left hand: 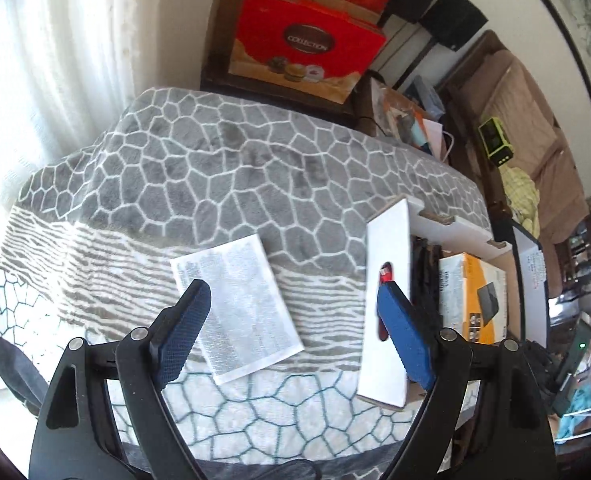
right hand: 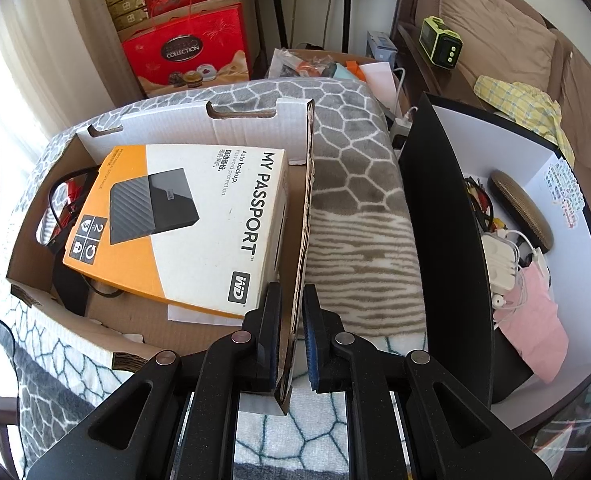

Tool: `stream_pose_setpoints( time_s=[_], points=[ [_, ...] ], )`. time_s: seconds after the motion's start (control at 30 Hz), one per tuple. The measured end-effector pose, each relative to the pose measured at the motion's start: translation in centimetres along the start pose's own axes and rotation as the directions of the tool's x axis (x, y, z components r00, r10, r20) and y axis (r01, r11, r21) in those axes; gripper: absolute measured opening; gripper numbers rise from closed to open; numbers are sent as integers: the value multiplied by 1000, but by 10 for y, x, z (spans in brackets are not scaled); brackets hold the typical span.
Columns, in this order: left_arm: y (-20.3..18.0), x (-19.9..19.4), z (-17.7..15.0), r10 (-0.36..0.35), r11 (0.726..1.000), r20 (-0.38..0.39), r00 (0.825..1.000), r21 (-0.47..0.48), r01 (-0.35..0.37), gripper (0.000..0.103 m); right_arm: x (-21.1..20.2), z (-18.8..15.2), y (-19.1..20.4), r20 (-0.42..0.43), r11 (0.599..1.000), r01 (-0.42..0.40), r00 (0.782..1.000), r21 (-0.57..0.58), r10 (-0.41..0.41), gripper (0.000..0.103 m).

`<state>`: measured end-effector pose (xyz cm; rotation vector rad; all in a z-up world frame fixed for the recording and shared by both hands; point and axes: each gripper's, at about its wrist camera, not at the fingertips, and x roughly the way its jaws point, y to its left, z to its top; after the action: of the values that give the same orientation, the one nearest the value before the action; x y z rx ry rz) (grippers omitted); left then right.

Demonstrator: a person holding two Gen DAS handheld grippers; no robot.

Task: Organize objects
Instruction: 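Move the left gripper back toward the printed paper sheet on the blanket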

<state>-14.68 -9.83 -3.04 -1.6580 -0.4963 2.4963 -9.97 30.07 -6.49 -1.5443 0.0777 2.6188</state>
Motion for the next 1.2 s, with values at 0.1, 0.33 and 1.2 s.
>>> stream_pose_setpoints(
  time_s=[0.1, 0.33, 1.2],
  points=[
    [27, 8, -4, 44, 999, -34, 998, -25, -45, 84, 0, 0, 1, 0, 1000, -2, 1000, 3, 2, 10],
    [69, 39, -16, -53, 991, -151, 987, -130, 33, 84, 0, 1, 2, -2, 1000, 0, 1000, 8, 0, 10],
    [24, 70, -6, -140, 986, -160, 977, -108, 124, 62, 3, 3, 0, -4, 1000, 8, 1000, 4, -8, 10]
  ],
)
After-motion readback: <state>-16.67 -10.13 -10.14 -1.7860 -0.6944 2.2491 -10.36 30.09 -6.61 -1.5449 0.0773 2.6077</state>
